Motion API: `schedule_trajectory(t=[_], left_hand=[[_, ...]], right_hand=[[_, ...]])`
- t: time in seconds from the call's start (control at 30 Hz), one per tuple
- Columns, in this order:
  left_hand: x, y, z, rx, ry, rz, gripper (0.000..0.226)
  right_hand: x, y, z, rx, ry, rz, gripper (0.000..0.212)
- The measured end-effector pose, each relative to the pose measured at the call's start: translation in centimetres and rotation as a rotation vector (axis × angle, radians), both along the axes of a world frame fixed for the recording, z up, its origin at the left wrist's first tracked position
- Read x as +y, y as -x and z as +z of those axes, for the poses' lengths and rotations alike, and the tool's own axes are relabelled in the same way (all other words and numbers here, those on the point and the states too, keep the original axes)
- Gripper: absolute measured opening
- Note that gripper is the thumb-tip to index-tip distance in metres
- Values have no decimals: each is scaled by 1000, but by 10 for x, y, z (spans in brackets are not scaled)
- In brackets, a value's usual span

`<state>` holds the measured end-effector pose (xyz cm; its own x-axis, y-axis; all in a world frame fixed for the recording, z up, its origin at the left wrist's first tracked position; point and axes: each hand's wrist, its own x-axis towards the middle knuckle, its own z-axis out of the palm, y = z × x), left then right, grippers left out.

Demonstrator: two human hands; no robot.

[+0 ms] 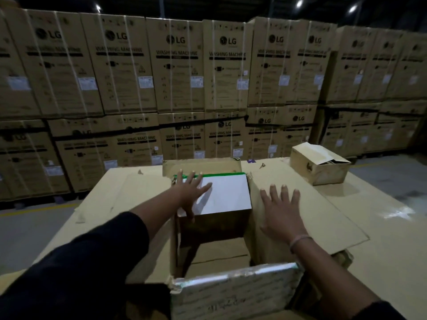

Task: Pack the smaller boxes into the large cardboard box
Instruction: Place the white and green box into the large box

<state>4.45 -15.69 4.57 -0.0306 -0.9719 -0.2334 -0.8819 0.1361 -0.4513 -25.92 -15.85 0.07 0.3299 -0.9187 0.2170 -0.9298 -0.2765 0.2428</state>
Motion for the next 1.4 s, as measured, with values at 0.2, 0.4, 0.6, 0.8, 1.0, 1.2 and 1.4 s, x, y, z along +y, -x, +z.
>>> schedule_trajectory(t=[0.2, 0.4, 0.6, 0.8, 1.0, 1.2, 1.4], left_hand=[[-40, 26, -53, 13, 267, -91, 141], [-61, 38, -39, 94, 72, -35, 145], [-87, 30, 71, 557, -392, 128, 88], [-126, 3, 117, 573, 390, 106, 54], [-119, 0, -11, 632, 270, 350, 63], [-117, -4, -13, 628, 240, 378, 76], [-93, -1, -21, 572, 311, 228, 71]], right_hand=[[-3, 3, -4, 1, 26, 36, 96], [-5, 4, -5, 20, 29, 49, 105], [-2, 5, 0, -12, -5, 54, 103], [-2, 5, 2, 7, -24, 42, 100], [-3, 7, 1, -3, -37, 55, 95], [2, 6, 6, -11, -51, 64, 100], [3, 4, 6, -1, -51, 44, 101]])
